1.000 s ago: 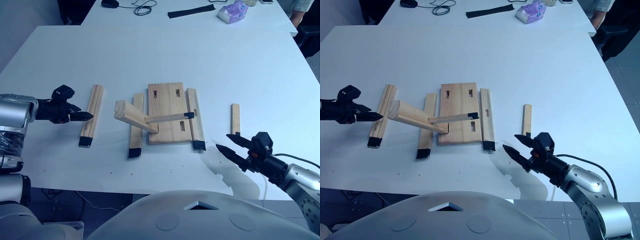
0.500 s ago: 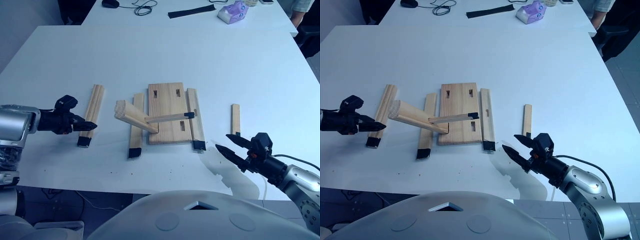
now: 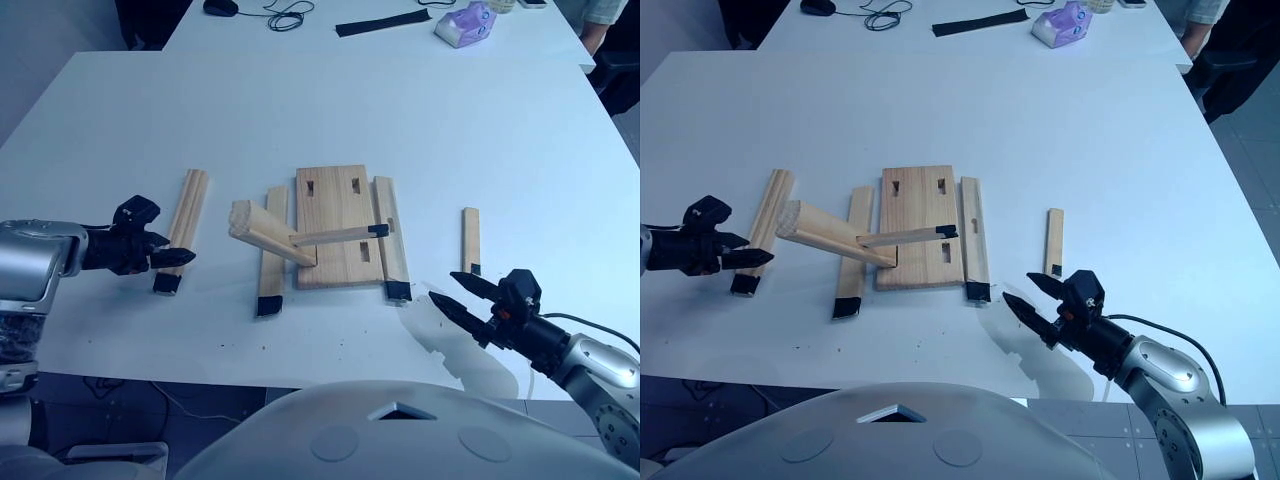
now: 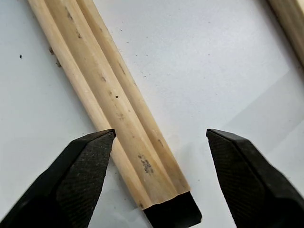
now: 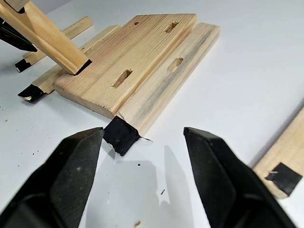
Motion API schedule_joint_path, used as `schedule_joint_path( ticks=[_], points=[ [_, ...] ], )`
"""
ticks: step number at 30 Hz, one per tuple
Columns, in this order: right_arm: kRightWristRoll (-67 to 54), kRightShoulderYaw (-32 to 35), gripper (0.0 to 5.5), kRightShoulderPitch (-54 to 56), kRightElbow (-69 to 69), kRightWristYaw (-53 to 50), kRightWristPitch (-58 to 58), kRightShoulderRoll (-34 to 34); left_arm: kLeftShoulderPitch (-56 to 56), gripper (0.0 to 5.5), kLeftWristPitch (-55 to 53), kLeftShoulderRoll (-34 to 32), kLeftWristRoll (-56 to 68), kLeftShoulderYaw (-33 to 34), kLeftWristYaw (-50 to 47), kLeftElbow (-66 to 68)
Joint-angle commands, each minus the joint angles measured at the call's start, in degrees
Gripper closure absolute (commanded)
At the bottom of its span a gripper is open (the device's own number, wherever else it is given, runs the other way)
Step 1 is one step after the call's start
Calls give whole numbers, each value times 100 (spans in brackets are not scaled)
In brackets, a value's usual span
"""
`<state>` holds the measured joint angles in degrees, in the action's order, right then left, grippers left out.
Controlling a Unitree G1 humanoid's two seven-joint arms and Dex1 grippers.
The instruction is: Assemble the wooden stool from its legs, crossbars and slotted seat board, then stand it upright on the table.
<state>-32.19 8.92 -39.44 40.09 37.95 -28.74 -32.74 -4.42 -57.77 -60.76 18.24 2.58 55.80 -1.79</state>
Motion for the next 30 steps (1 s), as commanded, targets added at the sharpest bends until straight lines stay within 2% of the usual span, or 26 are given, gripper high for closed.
schedule_joint_path(
  ticks=[1,11,20,30],
  points=[
    [83,-18,241,-62,84,-48,64,6,-203,193,73,-58,-123,-53,-136,234],
    [112,-35,241,20,75,-37,22,-28,14,193,196,-52,-63,-182,-83,-14],
    [171,-56,241,-94,101,-65,73,22,-756,193,-296,52,57,-157,-247,347],
    [283,-198,241,-181,96,-155,184,104,-777,193,127,-21,-181,-340,-282,717]
  ],
)
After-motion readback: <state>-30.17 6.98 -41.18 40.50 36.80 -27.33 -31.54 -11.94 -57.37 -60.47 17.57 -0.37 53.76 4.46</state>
